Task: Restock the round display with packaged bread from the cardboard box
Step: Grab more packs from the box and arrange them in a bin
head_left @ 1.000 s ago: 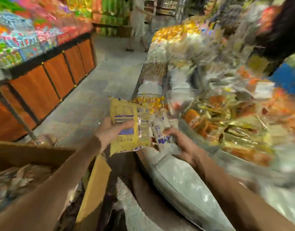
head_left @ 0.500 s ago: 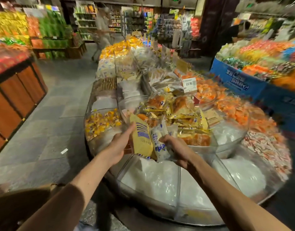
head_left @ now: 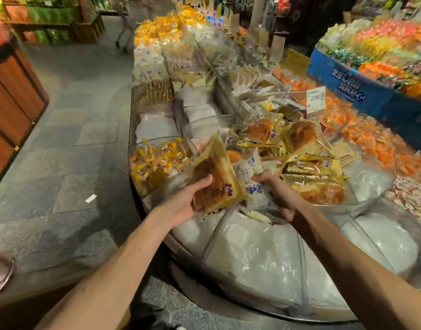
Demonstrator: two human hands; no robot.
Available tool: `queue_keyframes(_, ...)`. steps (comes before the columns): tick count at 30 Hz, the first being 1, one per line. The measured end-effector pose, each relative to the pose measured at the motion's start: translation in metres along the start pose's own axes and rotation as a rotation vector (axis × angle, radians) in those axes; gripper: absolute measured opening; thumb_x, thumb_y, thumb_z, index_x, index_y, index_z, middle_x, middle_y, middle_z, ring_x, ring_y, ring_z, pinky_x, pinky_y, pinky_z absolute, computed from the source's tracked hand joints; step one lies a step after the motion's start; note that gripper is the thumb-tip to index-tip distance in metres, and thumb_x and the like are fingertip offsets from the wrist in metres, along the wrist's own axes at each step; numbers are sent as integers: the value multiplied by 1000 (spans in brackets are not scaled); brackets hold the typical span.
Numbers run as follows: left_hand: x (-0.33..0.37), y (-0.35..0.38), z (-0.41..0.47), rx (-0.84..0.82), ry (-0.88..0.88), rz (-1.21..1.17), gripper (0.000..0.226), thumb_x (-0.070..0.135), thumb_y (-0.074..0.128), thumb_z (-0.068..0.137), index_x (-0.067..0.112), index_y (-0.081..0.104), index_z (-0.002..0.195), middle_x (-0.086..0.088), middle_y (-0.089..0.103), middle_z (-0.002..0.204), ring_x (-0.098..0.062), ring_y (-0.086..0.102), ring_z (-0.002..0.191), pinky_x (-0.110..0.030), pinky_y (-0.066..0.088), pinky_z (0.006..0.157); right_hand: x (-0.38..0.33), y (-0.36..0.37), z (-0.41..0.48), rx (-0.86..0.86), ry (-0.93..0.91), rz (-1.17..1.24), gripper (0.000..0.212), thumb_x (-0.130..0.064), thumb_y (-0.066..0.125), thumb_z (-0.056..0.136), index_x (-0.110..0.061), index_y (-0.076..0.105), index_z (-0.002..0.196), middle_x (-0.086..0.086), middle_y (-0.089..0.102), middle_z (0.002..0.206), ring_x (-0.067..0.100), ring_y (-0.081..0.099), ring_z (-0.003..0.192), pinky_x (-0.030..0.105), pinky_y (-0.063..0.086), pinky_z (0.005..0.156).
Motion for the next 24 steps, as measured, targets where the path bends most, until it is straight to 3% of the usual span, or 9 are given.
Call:
queue_keyframes(3,13,-24,14,109,30,153,45,31,74,83,25,53,122,0,74,112,-7,70,87,-26,57,64,-4,-6,9,-1,-13,25,18,-15,45,100,-6,60,103,3,72,70,13,66,50,17,45,37)
queue_keyframes(4,15,-28,19,113,30,197,46,35,74,83,28,51,122,2,72,115,-7,68,90,-27,56,71,-4,-4,12,-15,-16,1,22,-15,45,99,-3,60,110,9,74,80,18,71,59,21,51,42)
queue_keyframes(6,16,-33,29,106,-1,230,54,50,70,79,35,45,124,7,65,117,-10,62,104,-36,50,97,-2,-8,21,54,-8,-66,31,-18,52,94,-4,62,119,23,70,114,39,69,102,43,61,81)
queue_keyframes(8,16,-32,37,77,-44,236,60,61,63,80,39,41,132,10,61,117,-15,55,114,-46,37,112,-1,-10,30,98,-3,-103,26,-24,59,90,-14,69,111,22,62,132,42,59,118,49,47,105)
queue_keyframes(12,16,-36,53,106,-50,230,74,55,67,83,34,33,146,8,61,115,-8,57,96,-32,49,78,8,-10,46,79,30,-100,37,-39,76,66,-15,78,94,39,46,135,63,41,122,72,28,109)
queue_keyframes(16,19,-47,67,159,-73,228,89,55,78,64,32,39,140,-1,59,131,-22,58,113,-41,49,94,13,-16,58,46,23,-55,29,-28,71,76,-7,77,96,27,67,120,48,59,116,62,38,109)
queue_keyframes(19,21,-45,78,108,-106,256,94,54,86,55,26,48,137,-5,64,129,-26,61,116,-45,50,97,16,-23,69,36,8,-105,59,-37,73,65,12,70,97,41,62,111,52,58,87,66,45,97)
queue_keyframes(22,25,-36,89,51,-109,316,85,48,84,57,21,56,132,-5,70,121,-24,65,112,-41,54,85,17,-29,72,59,-4,-122,58,-44,71,57,7,67,85,33,57,77,36,45,61,34,40,53)
queue_keyframes(24,29,-26,96,14,-96,343,77,42,83,61,21,57,130,-3,71,119,-21,66,109,-36,57,76,17,-28,74,35,-9,-89,51,-36,75,67,3,67,98,33,68,91,32,55,67,31,43,53)
Point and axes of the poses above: each hand's wrist, its own z-axis towards the middle knuckle, its own y-axis out of the palm, x = y × z, the point moved 9 cm from there along z, towards the middle knuckle
